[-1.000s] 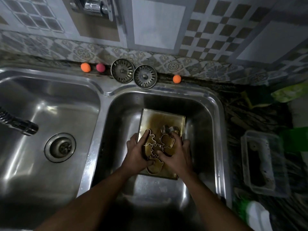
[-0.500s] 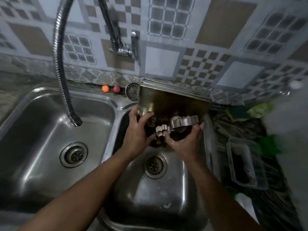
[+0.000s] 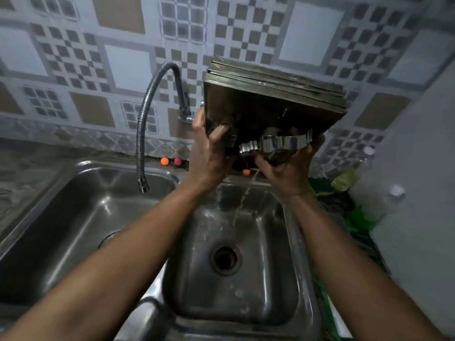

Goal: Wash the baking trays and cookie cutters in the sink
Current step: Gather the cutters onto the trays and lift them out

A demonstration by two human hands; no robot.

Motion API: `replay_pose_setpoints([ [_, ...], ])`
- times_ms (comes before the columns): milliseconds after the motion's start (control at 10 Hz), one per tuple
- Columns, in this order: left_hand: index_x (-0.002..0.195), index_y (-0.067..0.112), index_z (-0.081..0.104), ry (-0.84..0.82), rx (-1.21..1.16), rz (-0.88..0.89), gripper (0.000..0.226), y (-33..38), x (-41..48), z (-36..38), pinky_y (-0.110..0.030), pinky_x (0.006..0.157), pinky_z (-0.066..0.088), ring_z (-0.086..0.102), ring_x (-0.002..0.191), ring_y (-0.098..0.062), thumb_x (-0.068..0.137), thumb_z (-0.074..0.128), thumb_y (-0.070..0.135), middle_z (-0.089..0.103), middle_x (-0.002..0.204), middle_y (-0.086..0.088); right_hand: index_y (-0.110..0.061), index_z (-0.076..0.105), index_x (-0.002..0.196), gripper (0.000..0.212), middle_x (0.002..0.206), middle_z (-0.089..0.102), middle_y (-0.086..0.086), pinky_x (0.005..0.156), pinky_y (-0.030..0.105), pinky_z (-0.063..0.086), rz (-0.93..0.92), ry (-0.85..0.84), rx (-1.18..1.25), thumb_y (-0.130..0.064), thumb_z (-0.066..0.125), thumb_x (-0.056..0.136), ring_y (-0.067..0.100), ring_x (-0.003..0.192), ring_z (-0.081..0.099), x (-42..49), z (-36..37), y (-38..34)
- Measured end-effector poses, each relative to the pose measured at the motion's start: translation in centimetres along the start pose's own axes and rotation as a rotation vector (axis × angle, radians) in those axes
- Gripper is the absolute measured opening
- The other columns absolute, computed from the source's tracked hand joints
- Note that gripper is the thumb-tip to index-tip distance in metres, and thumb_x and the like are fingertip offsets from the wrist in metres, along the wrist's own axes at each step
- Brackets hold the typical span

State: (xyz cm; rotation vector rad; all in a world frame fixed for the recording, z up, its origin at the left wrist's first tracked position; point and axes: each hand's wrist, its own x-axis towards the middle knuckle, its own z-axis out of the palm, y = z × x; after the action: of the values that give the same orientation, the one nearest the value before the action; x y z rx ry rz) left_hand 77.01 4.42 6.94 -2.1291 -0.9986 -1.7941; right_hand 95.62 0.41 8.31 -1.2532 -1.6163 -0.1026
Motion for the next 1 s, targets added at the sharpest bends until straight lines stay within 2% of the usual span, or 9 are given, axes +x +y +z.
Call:
replay_pose_setpoints([
  [100, 0.121, 0.018, 0.030, 0.014, 0.018, 0.024, 0.078, 1.1, 2.0, -1.0, -0.045, 0.076, 0.055, 0.039, 0.123, -0.045, 0.068, 0.086, 0.013, 0.018, 0.138, -0.020, 0.005, 0.023, 0.142, 0.083, 0.134, 0.033, 0.034, 0.097, 0.000, 0.024, 0.112, -0.024, 0.025, -0.019, 0.073, 0.080, 0.024, 0.122, 0.044, 0.7, -1.6, -1.3],
  [200, 0.121, 0.017, 0.029, 0.021, 0.037, 0.079, 0.074, 2.0, 3.6, -1.8, -0.047, 0.073, 0.055, 0.035, 0.121, -0.038, 0.070, 0.084, 0.014, 0.017, 0.138, -0.019, 0.032, 0.021, 0.129, 0.094, 0.127, 0.027, 0.051, 0.102, -0.003, 0.011, 0.079, 0.018, 0.083, -0.014, 0.076, 0.069, 0.006, 0.124, 0.028, 1.5, -2.9, -3.3],
  [400, 0.123, 0.019, 0.030, 0.030, 0.025, 0.087, 0.073, 2.7, 5.1, -2.4, -0.048, 0.075, 0.055, 0.047, 0.119, -0.053, 0.072, 0.081, 0.010, 0.015, 0.140, -0.017, 0.022, 0.026, 0.133, 0.084, 0.127, 0.025, 0.056, 0.102, -0.006, 0.006, -0.084, 0.111, 0.098, -0.037, 0.064, 0.087, 0.026, 0.138, 0.020, 2.1, -3.8, -4.5],
  [500, 0.123, 0.019, 0.030, 0.060, 0.055, 0.105, 0.070, 3.4, 6.3, -2.8, -0.047, 0.072, 0.055, 0.050, 0.112, -0.053, 0.073, 0.079, 0.015, 0.016, 0.138, -0.019, 0.001, 0.017, 0.150, 0.087, 0.123, 0.037, 0.053, 0.113, 0.009, 0.008, -0.174, 0.102, 0.102, -0.056, 0.047, 0.092, 0.013, 0.144, 0.020, 3.1, -4.2, -4.7],
  [600, 0.123, 0.020, 0.030, 0.080, 0.066, 0.115, 0.067, 3.6, 6.9, -2.8, -0.049, 0.071, 0.055, 0.045, 0.117, -0.051, 0.075, 0.077, 0.016, 0.017, 0.137, -0.019, -0.014, 0.011, 0.154, 0.093, 0.135, 0.044, 0.035, 0.108, 0.009, 0.019, -0.012, 0.075, 0.094, -0.040, 0.065, 0.083, 0.041, 0.130, 0.041, 3.8, -4.7, -4.1],
  [700, 0.125, 0.021, 0.029, 0.100, 0.086, 0.124, 0.071, 3.5, 7.4, -2.7, -0.049, 0.071, 0.057, 0.040, 0.122, -0.052, 0.074, 0.079, 0.016, 0.017, 0.139, -0.018, -0.001, 0.015, 0.149, 0.100, 0.149, 0.030, 0.026, 0.092, 0.001, 0.026, 0.184, 0.055, 0.154, -0.003, 0.079, 0.073, 0.039, 0.133, 0.041, 4.3, -5.0, -4.0],
  [800, 0.125, 0.021, 0.028, 0.179, 0.118, 0.149, 0.073, 3.9, 8.7, -2.8, -0.048, 0.073, 0.057, 0.032, 0.127, -0.045, 0.073, 0.079, 0.013, 0.017, 0.139, -0.018, -0.053, -0.007, 0.145, 0.106, 0.150, 0.022, 0.022, 0.097, 0.011, 0.038, -0.014, 0.147, 0.178, -0.050, 0.075, 0.077, 0.033, 0.134, 0.042, 5.3, -5.5, -5.7],
  [900, 0.123, 0.020, 0.029, 0.192, 0.080, 0.179, 0.072, 4.2, 9.7, -3.0, -0.044, 0.074, 0.054, 0.031, 0.127, -0.040, 0.072, 0.080, 0.011, 0.019, 0.137, -0.017, -0.059, -0.009, 0.140, 0.093, 0.144, 0.023, 0.016, 0.099, 0.016, 0.036, -0.052, 0.168, 0.196, -0.057, 0.063, 0.082, 0.024, 0.138, 0.035, 6.0, -5.5, -5.1],
  [1000, 0.122, 0.020, 0.028, 0.223, 0.063, 0.190, 0.075, 4.8, 11.1, -3.2, -0.041, 0.075, 0.054, 0.033, 0.126, -0.042, 0.070, 0.081, 0.009, 0.021, 0.134, -0.016, -0.028, 0.016, 0.149, 0.085, 0.140, 0.033, 0.035, 0.101, -0.001, 0.020, -0.158, 0.149, 0.131, -0.073, 0.046, 0.083, 0.011, 0.135, 0.036, 7.4, -5.9, -5.0],
])
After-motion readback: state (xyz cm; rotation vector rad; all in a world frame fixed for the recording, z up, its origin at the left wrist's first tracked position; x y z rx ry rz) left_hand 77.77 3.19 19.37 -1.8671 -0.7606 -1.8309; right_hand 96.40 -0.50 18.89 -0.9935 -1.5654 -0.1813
